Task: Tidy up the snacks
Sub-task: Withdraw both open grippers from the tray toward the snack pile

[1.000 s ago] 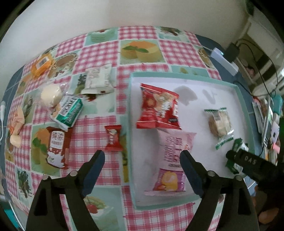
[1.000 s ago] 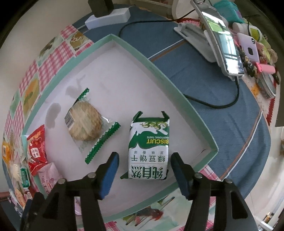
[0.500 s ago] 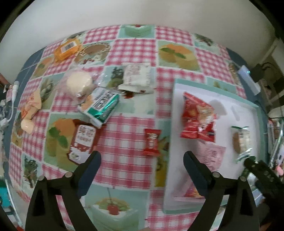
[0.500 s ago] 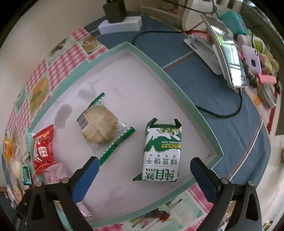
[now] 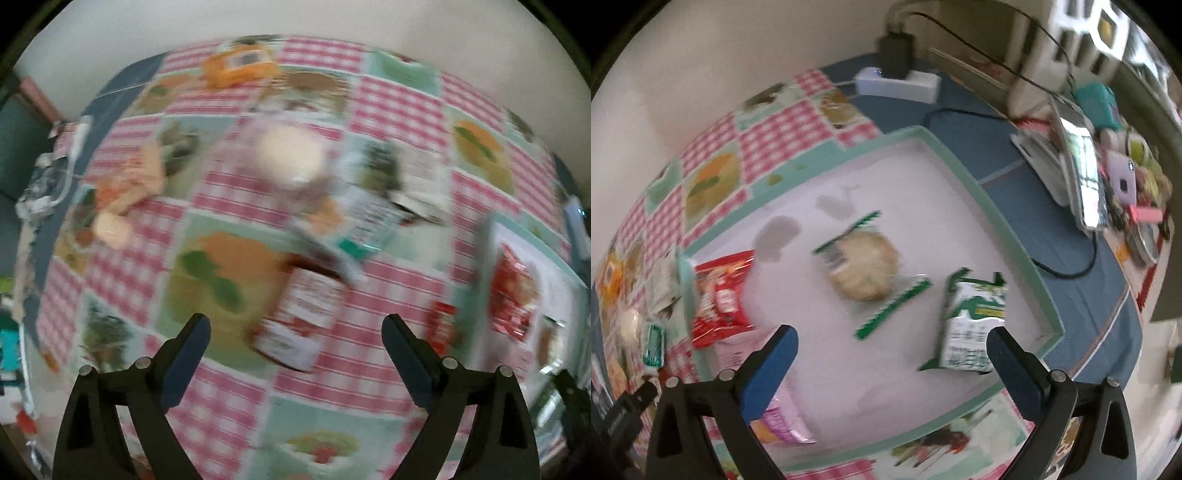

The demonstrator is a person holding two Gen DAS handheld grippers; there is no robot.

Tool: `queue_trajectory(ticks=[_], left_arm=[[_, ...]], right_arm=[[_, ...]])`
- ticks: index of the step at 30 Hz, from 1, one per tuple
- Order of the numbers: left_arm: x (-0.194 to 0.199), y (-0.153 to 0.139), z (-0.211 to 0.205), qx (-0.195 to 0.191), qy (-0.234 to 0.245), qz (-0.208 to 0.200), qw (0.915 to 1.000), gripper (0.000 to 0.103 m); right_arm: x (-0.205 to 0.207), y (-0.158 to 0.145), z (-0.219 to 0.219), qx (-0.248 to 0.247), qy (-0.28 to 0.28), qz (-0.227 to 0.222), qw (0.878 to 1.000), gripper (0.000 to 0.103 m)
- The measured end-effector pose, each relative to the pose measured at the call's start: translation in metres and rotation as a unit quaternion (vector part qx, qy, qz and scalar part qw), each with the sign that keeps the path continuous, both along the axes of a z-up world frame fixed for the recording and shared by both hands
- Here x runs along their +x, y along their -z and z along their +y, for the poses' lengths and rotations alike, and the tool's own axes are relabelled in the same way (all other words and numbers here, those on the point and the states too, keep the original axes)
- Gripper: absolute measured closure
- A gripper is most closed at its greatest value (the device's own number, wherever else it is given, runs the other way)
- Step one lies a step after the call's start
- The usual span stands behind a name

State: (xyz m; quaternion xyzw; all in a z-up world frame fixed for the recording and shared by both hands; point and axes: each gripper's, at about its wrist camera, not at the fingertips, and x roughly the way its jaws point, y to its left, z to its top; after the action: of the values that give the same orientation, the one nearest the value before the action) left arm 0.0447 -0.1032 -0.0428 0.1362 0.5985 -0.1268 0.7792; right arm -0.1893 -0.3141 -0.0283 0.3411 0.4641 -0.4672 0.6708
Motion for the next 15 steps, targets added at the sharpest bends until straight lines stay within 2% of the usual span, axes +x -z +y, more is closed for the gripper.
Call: queue_trajectory(ticks=[8,15], left_arm=[[0.039,-0.005,0.056,0.013,-0.061,-0.018,0.9979,0.009],[0.054,-0.017,0.089,0.015,-0.073,-0.036,0.9966,0.009]], right_arm=[[0.052,-0.011,0.044,-0.023,-0.092,0.008,0.995,0.000],[0.090,-0.012,0.081,-0.024,-0.149,0.007,0.989,0.000]])
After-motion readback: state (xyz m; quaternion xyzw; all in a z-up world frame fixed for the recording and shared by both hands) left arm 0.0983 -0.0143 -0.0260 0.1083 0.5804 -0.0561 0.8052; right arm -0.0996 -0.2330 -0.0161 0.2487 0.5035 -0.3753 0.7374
